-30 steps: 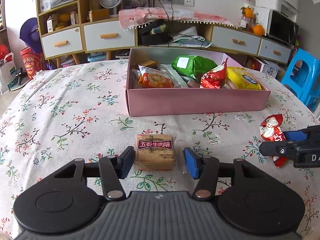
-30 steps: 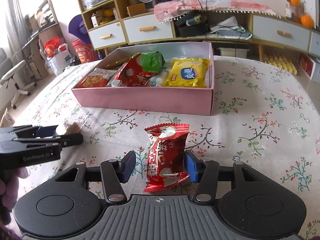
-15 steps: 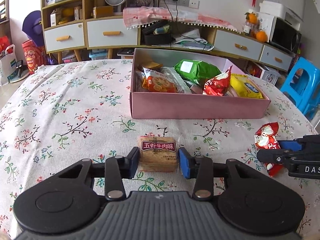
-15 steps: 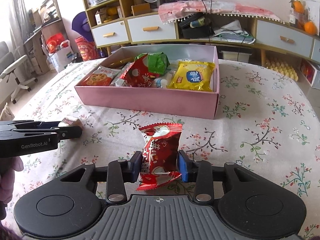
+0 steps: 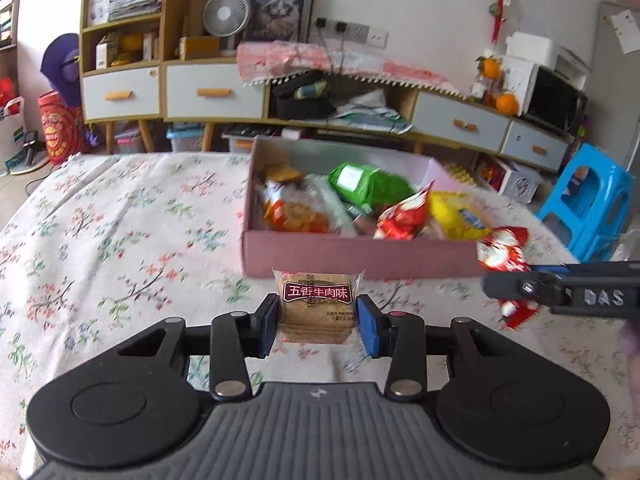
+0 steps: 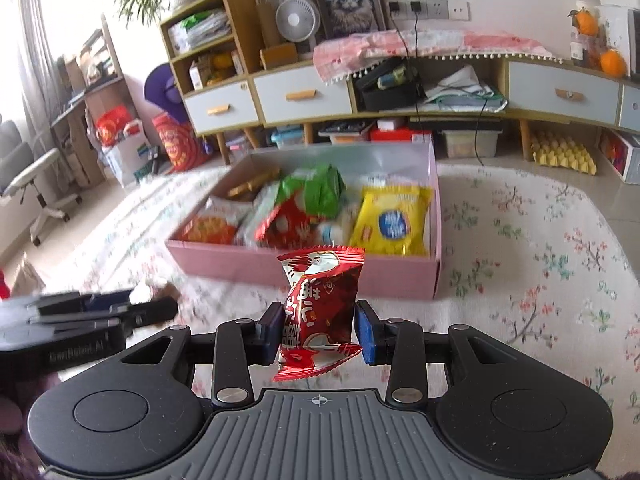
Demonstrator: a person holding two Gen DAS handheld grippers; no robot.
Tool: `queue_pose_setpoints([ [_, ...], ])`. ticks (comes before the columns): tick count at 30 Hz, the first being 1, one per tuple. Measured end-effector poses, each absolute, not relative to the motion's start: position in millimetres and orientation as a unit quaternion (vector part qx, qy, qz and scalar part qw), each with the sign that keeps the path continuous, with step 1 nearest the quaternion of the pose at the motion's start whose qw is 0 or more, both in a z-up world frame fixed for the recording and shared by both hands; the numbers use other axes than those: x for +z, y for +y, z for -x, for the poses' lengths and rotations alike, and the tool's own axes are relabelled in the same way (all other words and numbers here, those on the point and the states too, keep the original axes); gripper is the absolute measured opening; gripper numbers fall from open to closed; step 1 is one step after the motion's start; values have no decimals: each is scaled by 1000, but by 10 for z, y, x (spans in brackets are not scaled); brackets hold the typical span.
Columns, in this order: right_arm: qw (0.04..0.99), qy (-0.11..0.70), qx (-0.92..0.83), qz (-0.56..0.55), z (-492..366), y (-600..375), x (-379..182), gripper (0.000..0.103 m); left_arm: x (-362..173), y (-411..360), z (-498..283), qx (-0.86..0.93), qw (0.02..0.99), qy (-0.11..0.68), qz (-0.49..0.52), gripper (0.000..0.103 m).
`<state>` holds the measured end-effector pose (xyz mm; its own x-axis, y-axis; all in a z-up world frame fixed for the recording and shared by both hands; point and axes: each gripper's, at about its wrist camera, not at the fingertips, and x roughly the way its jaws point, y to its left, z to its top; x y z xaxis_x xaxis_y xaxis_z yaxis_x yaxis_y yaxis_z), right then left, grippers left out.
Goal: Organize snacks
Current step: 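Carry both packets into the pink box and open both tools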
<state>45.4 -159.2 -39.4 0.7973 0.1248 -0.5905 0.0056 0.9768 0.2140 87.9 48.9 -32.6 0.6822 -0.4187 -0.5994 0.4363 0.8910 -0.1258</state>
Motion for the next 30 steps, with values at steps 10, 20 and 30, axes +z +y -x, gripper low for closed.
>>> queue_pose_setpoints([
  [10, 942, 302, 11, -144, -745, -1728, -226, 36, -193, 250, -1090, -242, 923, 299, -5, 38],
  [20, 935, 292, -3, -200, -1062, -1881, -245, 37, -207, 99, -1312, -231, 927, 295, 12, 38],
  [30, 927, 300, -6, -224, -1179, -1925, -354, 38, -298, 96, -1430, -211, 925, 316, 21, 39],
])
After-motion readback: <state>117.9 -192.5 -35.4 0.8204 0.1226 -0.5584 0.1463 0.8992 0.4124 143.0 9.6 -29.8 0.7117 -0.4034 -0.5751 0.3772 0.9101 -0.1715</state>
